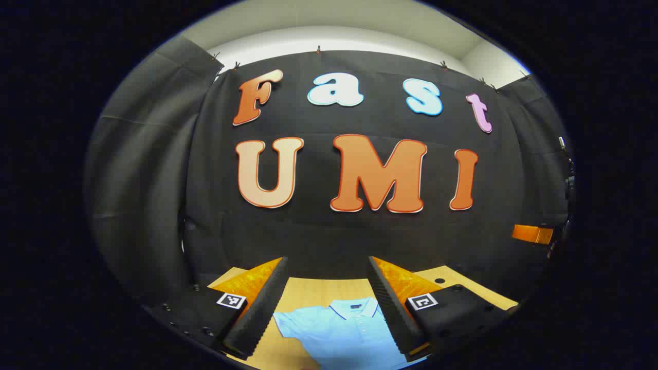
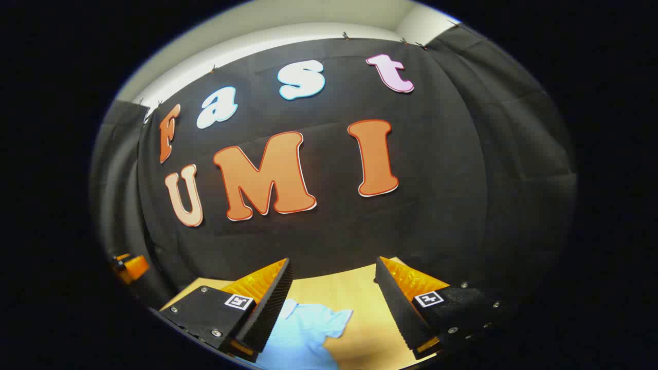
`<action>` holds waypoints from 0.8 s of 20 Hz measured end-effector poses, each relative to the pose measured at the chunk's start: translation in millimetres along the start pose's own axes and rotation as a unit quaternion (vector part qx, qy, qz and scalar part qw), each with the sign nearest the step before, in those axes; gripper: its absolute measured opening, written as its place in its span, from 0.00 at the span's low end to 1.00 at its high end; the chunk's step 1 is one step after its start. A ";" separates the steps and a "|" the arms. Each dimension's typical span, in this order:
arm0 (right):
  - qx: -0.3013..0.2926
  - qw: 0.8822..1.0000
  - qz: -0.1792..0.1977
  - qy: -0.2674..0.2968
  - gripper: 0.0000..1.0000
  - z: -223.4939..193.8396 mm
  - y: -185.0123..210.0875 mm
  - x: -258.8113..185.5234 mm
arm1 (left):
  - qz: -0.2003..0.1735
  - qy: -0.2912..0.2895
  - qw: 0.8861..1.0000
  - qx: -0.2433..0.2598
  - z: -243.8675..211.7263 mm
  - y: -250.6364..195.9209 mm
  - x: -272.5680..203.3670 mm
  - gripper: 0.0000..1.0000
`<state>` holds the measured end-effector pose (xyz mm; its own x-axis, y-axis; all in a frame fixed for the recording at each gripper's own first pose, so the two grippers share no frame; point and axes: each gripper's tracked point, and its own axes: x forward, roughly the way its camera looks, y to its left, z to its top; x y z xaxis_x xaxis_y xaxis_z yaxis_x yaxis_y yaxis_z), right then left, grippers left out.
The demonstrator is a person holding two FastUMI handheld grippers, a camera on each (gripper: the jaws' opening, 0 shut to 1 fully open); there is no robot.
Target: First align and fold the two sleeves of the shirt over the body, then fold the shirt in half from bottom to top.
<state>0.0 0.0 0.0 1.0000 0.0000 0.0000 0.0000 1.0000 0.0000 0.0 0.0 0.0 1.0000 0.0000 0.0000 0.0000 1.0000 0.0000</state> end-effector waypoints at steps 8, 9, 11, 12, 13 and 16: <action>-0.031 0.998 -0.035 0.042 0.98 -23.3 57.8 5.0 | -0.001 0.023 1.000 -0.020 -16.6 96.9 52.7 0.99; -0.031 0.998 -0.035 0.051 0.98 -23.9 58.9 7.0 | -0.003 0.026 0.999 -0.023 -20.2 97.8 57.4 0.98; -0.027 0.997 -0.033 0.065 0.98 -24.7 58.7 10.0 | -0.003 0.033 0.999 -0.023 -24.5 97.5 64.3 0.99; -0.030 0.996 -0.040 0.069 0.98 -23.6 55.2 13.4 | -0.003 0.035 0.999 -0.024 -26.2 95.5 67.8 0.99; -0.034 0.996 -0.045 0.075 0.98 -24.9 52.5 22.0 | -0.006 0.034 0.999 -0.026 -24.1 92.2 71.5 0.99; -0.047 0.995 -0.046 0.080 0.98 -28.4 47.8 32.0 | -0.001 0.031 0.999 -0.030 -23.1 86.3 80.8 0.99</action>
<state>32.0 47.8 -28.4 0.9830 -0.0995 -0.1545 0.0847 0.9914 -0.1000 80.8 86.3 -23.1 0.9981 -0.0030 -0.0622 -0.0007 0.9982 -0.0595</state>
